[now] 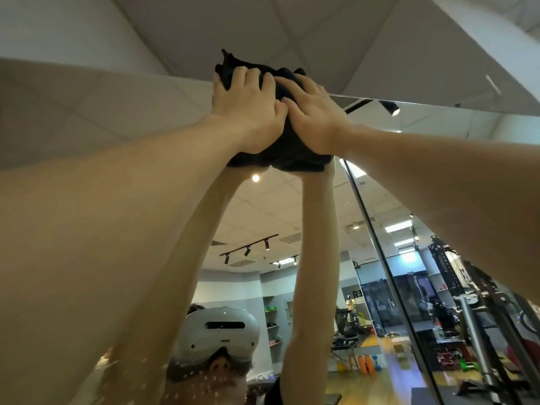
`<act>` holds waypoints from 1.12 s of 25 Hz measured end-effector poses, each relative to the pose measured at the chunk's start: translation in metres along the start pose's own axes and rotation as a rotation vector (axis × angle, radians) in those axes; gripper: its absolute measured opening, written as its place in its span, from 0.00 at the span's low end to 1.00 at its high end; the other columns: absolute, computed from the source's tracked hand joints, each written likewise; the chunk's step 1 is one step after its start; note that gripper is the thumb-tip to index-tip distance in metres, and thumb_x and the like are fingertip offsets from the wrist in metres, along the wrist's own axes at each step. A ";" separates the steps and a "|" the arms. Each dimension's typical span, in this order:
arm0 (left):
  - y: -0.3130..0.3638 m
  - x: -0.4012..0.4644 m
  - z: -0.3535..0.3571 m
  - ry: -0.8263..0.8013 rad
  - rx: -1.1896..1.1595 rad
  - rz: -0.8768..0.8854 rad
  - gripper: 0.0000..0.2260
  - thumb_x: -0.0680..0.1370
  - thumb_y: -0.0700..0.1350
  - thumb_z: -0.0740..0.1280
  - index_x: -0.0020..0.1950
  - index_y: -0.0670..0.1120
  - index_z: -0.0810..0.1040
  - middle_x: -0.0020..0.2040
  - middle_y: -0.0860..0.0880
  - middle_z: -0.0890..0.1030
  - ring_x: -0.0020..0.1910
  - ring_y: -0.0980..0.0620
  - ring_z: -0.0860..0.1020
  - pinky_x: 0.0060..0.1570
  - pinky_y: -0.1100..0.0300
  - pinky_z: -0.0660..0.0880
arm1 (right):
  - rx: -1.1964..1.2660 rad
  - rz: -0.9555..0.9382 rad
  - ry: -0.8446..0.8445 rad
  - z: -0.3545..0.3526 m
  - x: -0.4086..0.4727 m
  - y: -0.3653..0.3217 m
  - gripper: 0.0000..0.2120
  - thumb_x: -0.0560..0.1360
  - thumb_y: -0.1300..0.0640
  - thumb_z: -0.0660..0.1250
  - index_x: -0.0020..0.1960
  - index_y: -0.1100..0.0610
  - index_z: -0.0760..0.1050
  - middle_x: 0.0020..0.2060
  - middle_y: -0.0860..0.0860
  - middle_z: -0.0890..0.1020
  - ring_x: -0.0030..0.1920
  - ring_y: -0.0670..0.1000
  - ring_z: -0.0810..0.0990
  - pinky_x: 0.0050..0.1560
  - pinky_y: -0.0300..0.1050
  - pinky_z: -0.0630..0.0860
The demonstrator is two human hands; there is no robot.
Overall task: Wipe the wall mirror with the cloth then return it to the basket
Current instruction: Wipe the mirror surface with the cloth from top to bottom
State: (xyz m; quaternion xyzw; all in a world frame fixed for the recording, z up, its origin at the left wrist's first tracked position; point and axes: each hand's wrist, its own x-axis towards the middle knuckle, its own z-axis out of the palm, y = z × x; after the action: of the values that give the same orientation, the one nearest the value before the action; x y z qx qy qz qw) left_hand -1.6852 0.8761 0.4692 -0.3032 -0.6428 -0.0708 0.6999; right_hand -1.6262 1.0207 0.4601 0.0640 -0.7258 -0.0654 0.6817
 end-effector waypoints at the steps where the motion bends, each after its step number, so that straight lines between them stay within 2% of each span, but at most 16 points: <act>1: 0.006 0.003 0.002 0.005 -0.002 -0.002 0.28 0.85 0.54 0.47 0.83 0.44 0.54 0.82 0.42 0.58 0.82 0.42 0.53 0.79 0.34 0.48 | 0.001 0.002 0.006 -0.002 -0.001 0.008 0.27 0.84 0.44 0.49 0.83 0.46 0.59 0.82 0.53 0.60 0.81 0.58 0.56 0.82 0.58 0.53; 9: 0.024 -0.013 -0.001 -0.022 -0.010 -0.039 0.27 0.85 0.52 0.49 0.83 0.44 0.55 0.82 0.42 0.58 0.82 0.42 0.53 0.80 0.36 0.50 | 0.011 0.000 -0.010 -0.004 -0.014 0.021 0.28 0.84 0.41 0.49 0.83 0.44 0.57 0.82 0.52 0.58 0.82 0.57 0.53 0.78 0.57 0.57; 15: 0.054 -0.066 -0.003 -0.017 -0.032 -0.046 0.31 0.81 0.54 0.45 0.82 0.42 0.56 0.81 0.42 0.59 0.81 0.43 0.54 0.80 0.35 0.49 | 0.036 -0.044 -0.014 -0.006 -0.071 0.021 0.31 0.82 0.40 0.48 0.83 0.47 0.58 0.83 0.55 0.57 0.83 0.60 0.52 0.82 0.61 0.51; 21: 0.053 -0.080 -0.007 -0.104 0.014 -0.026 0.29 0.85 0.53 0.50 0.84 0.43 0.50 0.83 0.42 0.53 0.83 0.43 0.49 0.80 0.35 0.47 | 0.018 -0.018 -0.068 -0.011 -0.088 0.015 0.29 0.85 0.42 0.52 0.84 0.46 0.53 0.84 0.55 0.51 0.84 0.60 0.44 0.83 0.62 0.50; 24: 0.048 -0.082 -0.007 -0.103 0.017 -0.009 0.30 0.84 0.54 0.48 0.84 0.42 0.50 0.83 0.42 0.53 0.83 0.42 0.49 0.80 0.36 0.48 | 0.014 0.002 -0.052 -0.008 -0.088 0.008 0.31 0.83 0.40 0.50 0.84 0.45 0.52 0.84 0.55 0.51 0.84 0.60 0.44 0.82 0.63 0.53; 28: 0.037 -0.085 -0.007 -0.095 0.000 0.004 0.29 0.86 0.52 0.50 0.84 0.42 0.49 0.83 0.42 0.52 0.83 0.42 0.48 0.81 0.38 0.47 | 0.011 0.019 -0.037 -0.004 -0.087 -0.003 0.33 0.81 0.39 0.48 0.84 0.45 0.53 0.84 0.55 0.52 0.84 0.61 0.45 0.82 0.64 0.55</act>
State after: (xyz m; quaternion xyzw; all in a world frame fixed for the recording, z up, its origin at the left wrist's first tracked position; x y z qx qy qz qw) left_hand -1.6747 0.8777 0.3772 -0.3076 -0.6747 -0.0548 0.6687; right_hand -1.6166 1.0334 0.3749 0.0597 -0.7391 -0.0564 0.6685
